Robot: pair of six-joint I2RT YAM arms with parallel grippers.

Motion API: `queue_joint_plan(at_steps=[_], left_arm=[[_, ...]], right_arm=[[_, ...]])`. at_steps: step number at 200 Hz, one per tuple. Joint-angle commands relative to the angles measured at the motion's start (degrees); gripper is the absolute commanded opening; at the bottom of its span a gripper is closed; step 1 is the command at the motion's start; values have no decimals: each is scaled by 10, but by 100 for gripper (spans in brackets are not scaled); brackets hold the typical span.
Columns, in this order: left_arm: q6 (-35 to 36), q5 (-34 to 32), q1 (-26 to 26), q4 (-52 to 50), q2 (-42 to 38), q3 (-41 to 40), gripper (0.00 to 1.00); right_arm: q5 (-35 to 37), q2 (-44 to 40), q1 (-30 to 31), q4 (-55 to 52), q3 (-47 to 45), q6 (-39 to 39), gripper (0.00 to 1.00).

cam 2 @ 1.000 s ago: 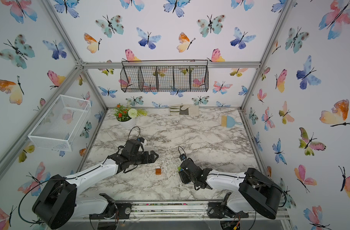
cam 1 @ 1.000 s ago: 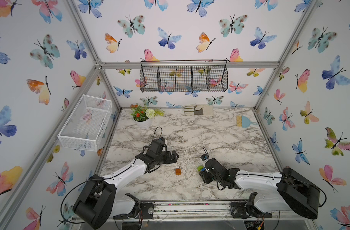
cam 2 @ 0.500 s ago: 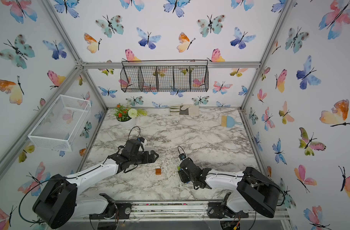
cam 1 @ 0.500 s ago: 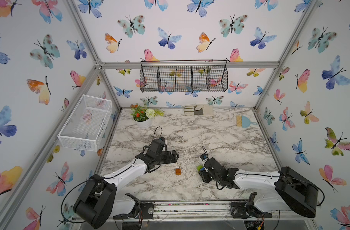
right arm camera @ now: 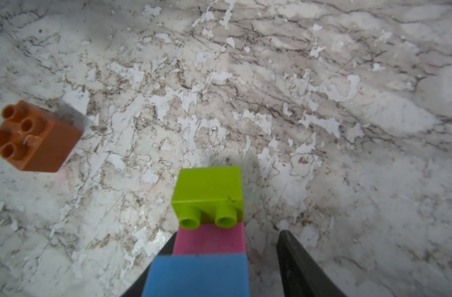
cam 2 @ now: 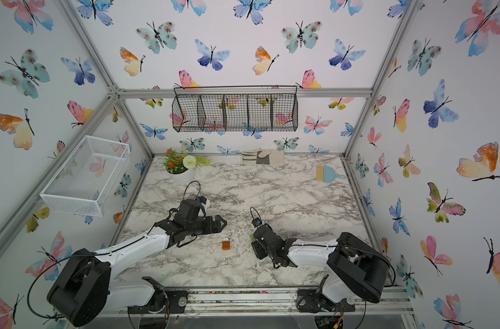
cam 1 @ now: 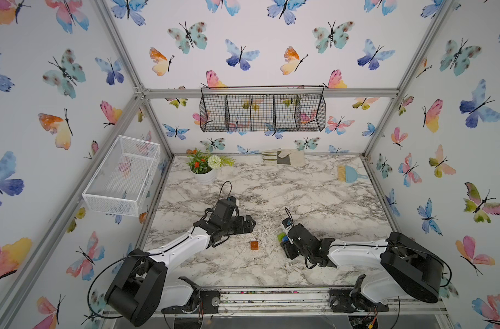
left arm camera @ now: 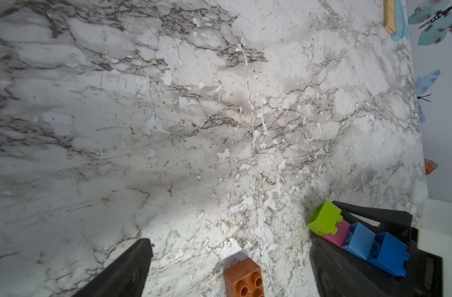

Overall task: Assemble the letter y with lego
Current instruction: Pick up the lego brick from the center of the board.

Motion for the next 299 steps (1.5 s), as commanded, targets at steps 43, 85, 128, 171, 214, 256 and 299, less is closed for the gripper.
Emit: queue_joint_plan(at_steps=[43, 85, 128, 171, 214, 256, 299], left_arm=[[-8, 6, 4, 16, 16, -7, 97], [-10, 7, 4, 15, 13, -5, 97], [-12, 10, 3, 23, 15, -10, 97], [-13, 13, 3, 28, 22, -9, 97], [-12, 10, 4, 24, 18, -5, 97], [-11, 7, 4, 20, 17, -4, 97], [-10, 7, 4, 20, 21, 0, 97]], right_arm=[[6, 28, 3, 86, 17, -6, 62], [2, 67, 3, 104, 30, 7, 62], [23, 24, 3, 121, -3, 20, 62], [20, 19, 3, 152, -21, 30, 61], [13, 35, 3, 181, -28, 39, 61], [10, 44, 3, 188, -28, 44, 60], [13, 54, 3, 192, -28, 48, 60]])
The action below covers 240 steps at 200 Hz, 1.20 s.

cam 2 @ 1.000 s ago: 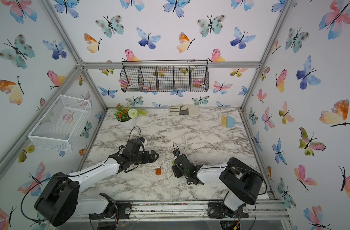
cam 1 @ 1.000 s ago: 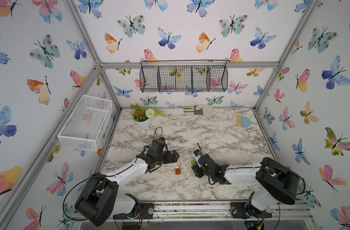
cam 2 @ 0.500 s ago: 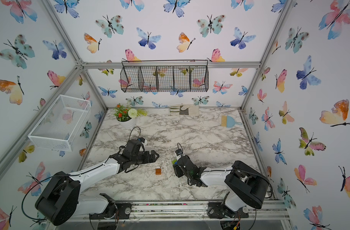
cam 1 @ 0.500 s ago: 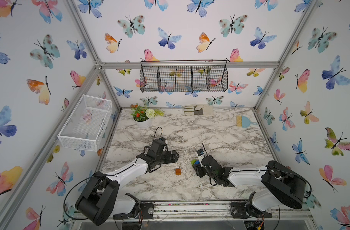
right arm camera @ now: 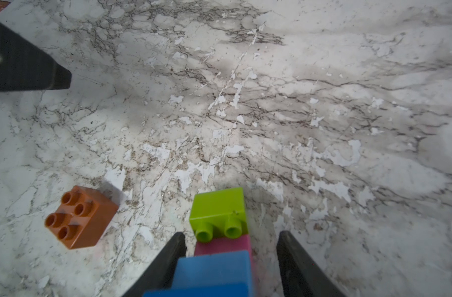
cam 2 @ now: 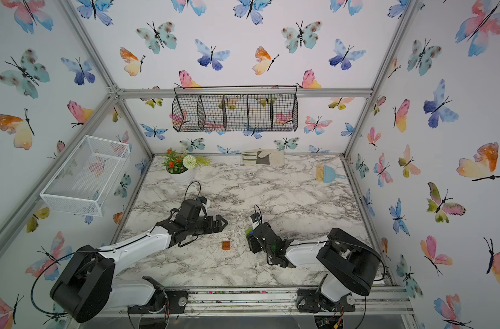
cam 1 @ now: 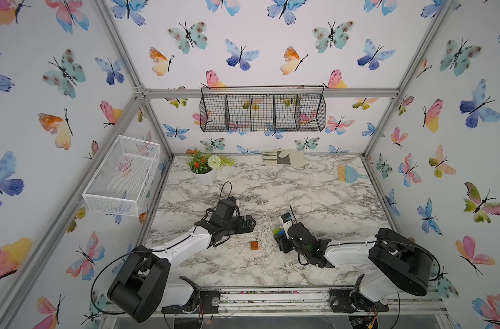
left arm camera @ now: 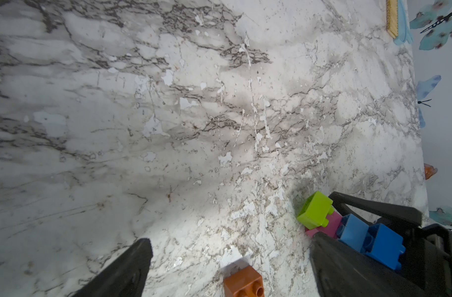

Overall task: Assemble the letter y with lego
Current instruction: Pick up the lego brick from the center of the board.

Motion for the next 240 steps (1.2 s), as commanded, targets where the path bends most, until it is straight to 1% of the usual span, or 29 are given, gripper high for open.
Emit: queue_joint_plan(at_steps=[1, 215, 240], left_arm=[[1, 7, 4, -2, 4, 5, 97], [-2, 10, 4, 4, 7, 1, 97], [-2, 10, 3, 3, 7, 1, 97]], right_arm=[[2, 14, 3, 15, -7, 10, 60], [-2, 56, 3, 24, 16, 7, 54], [-1, 59, 3, 33, 15, 7, 54]])
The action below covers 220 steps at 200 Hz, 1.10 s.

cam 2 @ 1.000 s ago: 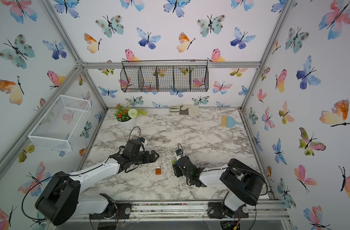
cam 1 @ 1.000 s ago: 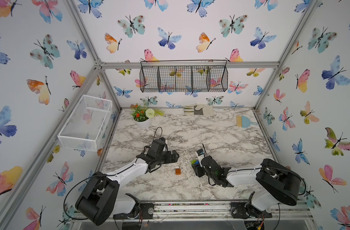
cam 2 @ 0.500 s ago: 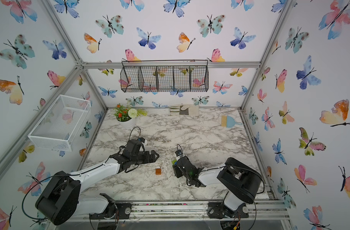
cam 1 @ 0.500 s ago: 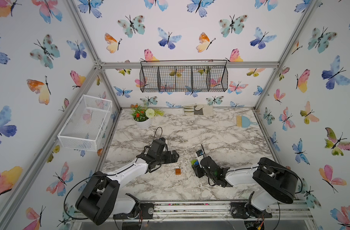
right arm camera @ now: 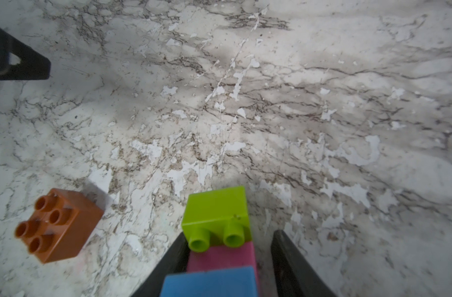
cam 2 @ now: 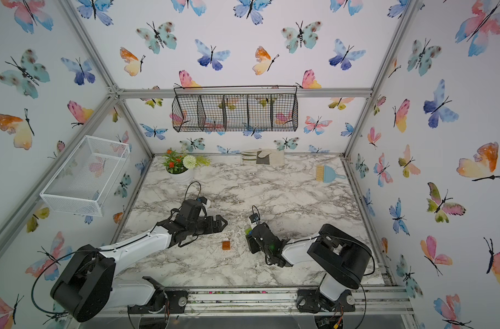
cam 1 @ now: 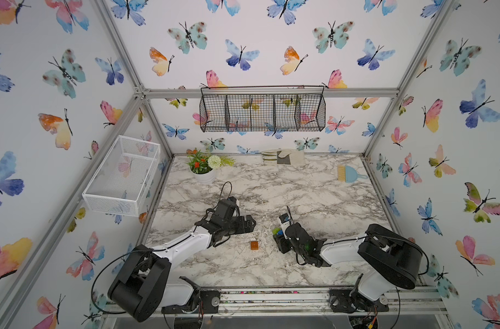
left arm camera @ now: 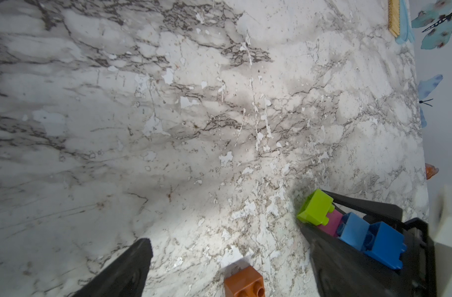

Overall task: Assemble the letter y with lego
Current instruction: Pick up the lego brick from the center of the board.

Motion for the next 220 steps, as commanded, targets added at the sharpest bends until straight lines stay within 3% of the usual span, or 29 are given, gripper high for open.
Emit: queue_joint_plan(at_steps=[1, 99, 220], left_arm=[[-2, 10, 4, 2, 5, 1, 97], [-3, 12, 4, 3, 7, 3, 97], [-4, 10, 3, 5, 8, 1, 97]], right_arm=[[0, 12, 3, 5, 7, 3, 54], [7, 3, 3, 21, -6, 7, 56], [8, -11, 3, 32, -15, 6, 36]])
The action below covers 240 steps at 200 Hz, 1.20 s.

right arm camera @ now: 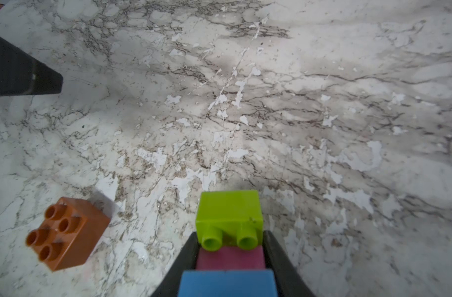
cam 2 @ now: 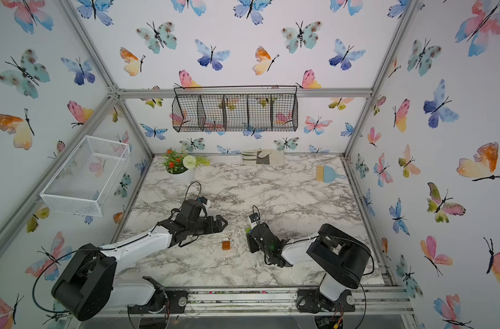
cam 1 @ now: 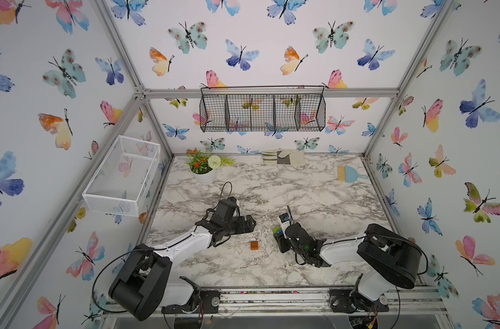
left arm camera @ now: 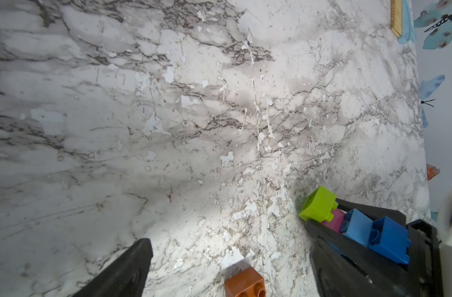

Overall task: Assemble the letter y with lego
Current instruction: Pick up the lego brick from the center of the board.

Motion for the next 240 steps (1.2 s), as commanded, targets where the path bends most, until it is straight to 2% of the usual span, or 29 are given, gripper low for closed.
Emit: queue_joint_plan(at_steps=[1, 39, 64, 96, 121, 133, 149, 176, 212, 240], left_arm=[[-2, 10, 3, 2, 3, 1, 97], [0, 8, 4, -3, 2, 8, 97], [6, 2, 4, -18, 0, 15, 97], [13, 1, 19, -40, -19, 18, 97], [14, 35, 71, -53, -37, 14, 97], [18, 50, 101, -61, -48, 11, 97], [19, 65, 146, -73, -70, 2, 97], [27, 84, 208, -93, -103, -10, 97], [43, 83, 218, -112, -101, -10, 97], [41, 88, 221, -106, -101, -15, 97]], right_arm=[[6, -13, 3, 15, -13, 1, 36], [2, -25, 3, 15, -16, -1, 35], [-32, -45, 3, -33, 15, -25, 35], [-122, -45, 3, -219, 154, -144, 34], [-226, 25, 3, -452, 326, -254, 33], [-245, 58, 4, -542, 388, -289, 31], [-214, 80, 9, -623, 434, -321, 31], [-166, 91, 12, -691, 466, -358, 31], [-121, 128, 40, -785, 508, -404, 29], [-84, 162, 68, -810, 536, -425, 29]])
